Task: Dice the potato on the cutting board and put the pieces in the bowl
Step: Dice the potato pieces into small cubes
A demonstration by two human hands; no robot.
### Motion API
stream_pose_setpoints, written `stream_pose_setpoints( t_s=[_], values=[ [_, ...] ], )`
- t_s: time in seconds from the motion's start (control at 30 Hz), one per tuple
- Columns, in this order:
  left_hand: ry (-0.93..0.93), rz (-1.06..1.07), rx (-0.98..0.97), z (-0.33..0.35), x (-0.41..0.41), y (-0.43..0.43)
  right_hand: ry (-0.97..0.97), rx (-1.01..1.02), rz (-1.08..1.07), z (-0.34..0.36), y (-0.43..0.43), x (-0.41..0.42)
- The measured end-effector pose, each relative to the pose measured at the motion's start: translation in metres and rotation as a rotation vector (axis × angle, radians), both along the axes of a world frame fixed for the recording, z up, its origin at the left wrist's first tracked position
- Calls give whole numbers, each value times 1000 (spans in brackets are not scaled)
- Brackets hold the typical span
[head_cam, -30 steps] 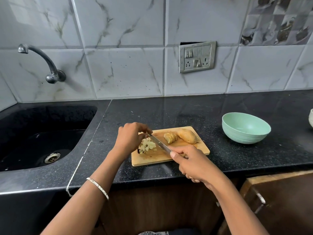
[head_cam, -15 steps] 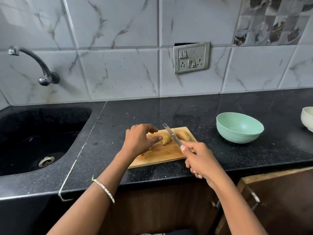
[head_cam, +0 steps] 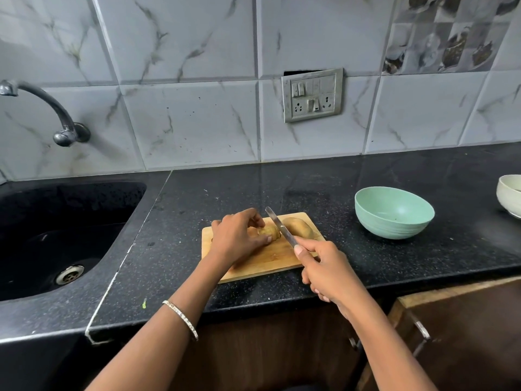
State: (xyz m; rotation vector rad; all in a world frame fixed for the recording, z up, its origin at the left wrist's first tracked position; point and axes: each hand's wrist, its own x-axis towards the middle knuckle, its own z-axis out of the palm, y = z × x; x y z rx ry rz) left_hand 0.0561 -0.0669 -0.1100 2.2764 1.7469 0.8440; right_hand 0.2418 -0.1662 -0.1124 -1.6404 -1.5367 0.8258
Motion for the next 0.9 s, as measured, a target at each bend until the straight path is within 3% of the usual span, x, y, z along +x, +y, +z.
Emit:
stream_pose_setpoints(
  t_s=[0.37,0.77,0.9],
  values=[
    [0,51,-38,0,-16,-3,-44,34,42,-2,0,-3],
    [181,80,-91,14,-17,-4,-302,35,22,-3,-5,-26],
    [152,106,-122,13,-16,-5,-375,22,30,-5,-8,-34]
  ],
)
